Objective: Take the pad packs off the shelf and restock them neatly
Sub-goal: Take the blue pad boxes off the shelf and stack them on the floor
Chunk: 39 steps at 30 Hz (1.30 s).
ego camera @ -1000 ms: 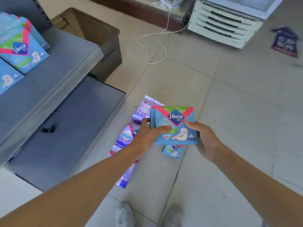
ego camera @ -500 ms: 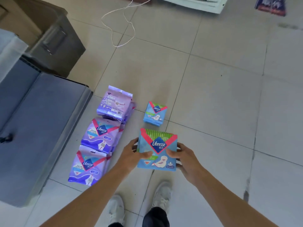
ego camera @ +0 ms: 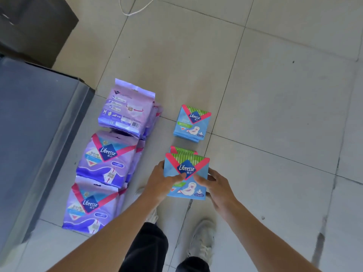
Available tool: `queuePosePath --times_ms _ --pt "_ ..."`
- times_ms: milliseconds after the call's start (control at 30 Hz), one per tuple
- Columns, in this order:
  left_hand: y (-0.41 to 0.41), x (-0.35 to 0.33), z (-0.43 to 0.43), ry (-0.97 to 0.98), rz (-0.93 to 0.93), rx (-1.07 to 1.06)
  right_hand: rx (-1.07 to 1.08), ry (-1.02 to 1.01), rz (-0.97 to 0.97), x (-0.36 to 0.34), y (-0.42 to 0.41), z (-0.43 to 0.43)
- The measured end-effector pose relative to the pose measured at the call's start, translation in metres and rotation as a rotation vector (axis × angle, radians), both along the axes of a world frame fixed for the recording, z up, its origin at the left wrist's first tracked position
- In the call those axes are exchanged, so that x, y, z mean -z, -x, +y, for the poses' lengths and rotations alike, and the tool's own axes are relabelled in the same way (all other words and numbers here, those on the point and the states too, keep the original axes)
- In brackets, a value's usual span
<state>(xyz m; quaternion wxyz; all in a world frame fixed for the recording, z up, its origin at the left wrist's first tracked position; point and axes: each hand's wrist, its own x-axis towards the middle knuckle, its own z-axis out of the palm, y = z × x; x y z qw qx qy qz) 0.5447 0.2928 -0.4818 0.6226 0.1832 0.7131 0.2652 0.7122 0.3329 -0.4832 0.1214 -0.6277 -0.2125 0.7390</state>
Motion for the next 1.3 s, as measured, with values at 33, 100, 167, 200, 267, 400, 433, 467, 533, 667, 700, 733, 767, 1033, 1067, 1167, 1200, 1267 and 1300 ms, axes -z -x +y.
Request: queuePosePath --times_ms 33,100,167,200,267,400,433,467,533,667,700,733,767,1033,1067,1167,1200,1267,1300 --pt "0.002 0.014 0.0 -0.01 0.025 0.018 0.003 0.008 0.006 0.012 0.004 -0.001" --pt "0.008 0.043 0.001 -0.019 0.055 0.06 0.018 0.021 0.0 0.036 0.013 -0.002" --pt "0.009 0.069 0.001 -0.007 0.096 0.114 0.025 0.021 -0.01 0.06 0.019 -0.003" --pt "0.008 0.078 0.002 -0.006 0.125 0.138 0.029 0.017 -0.017 0.07 0.02 -0.002" --pt "0.008 0.094 0.005 -0.002 0.183 0.161 0.022 0.007 -0.036 0.088 0.024 0.0" --pt "0.01 0.125 0.013 -0.012 0.257 0.167 0.026 -0.01 -0.069 0.116 0.032 0.009" --pt "0.01 0.133 0.015 -0.011 0.282 0.17 0.026 -0.017 -0.073 0.122 0.033 0.011" --pt "0.011 0.14 0.016 0.0 0.293 0.178 0.03 -0.019 -0.078 0.127 0.035 0.012" --pt "0.014 0.152 0.017 0.022 0.295 0.215 0.034 -0.008 -0.074 0.134 0.037 0.013" --pt "0.018 0.167 0.017 0.059 0.292 0.24 0.048 0.007 -0.073 0.143 0.042 0.012" --pt "0.019 0.17 0.016 0.066 0.283 0.24 0.048 0.006 -0.078 0.145 0.042 0.012" --pt "0.019 0.172 0.017 0.075 0.275 0.239 0.045 0.008 -0.081 0.146 0.041 0.013" --pt "0.018 0.174 0.017 0.082 0.261 0.23 0.038 0.012 -0.086 0.147 0.04 0.013" --pt "0.02 0.132 0.03 0.182 0.237 0.092 -0.08 0.075 -0.167 0.126 0.039 0.025" --pt "0.022 0.123 0.032 0.19 0.256 0.073 -0.115 0.084 -0.213 0.119 0.039 0.03" --pt "0.031 0.086 0.04 0.175 0.338 0.055 -0.288 0.022 -0.35 0.077 0.04 0.05" --pt "0.035 0.07 0.042 0.162 0.376 0.065 -0.357 -0.019 -0.387 0.061 0.04 0.056" --pt "0.044 0.031 0.047 0.136 0.456 0.113 -0.512 -0.1 -0.437 0.022 0.041 0.07" --pt "0.05 0.009 0.05 0.122 0.493 0.144 -0.604 -0.155 -0.46 -0.003 0.045 0.078"
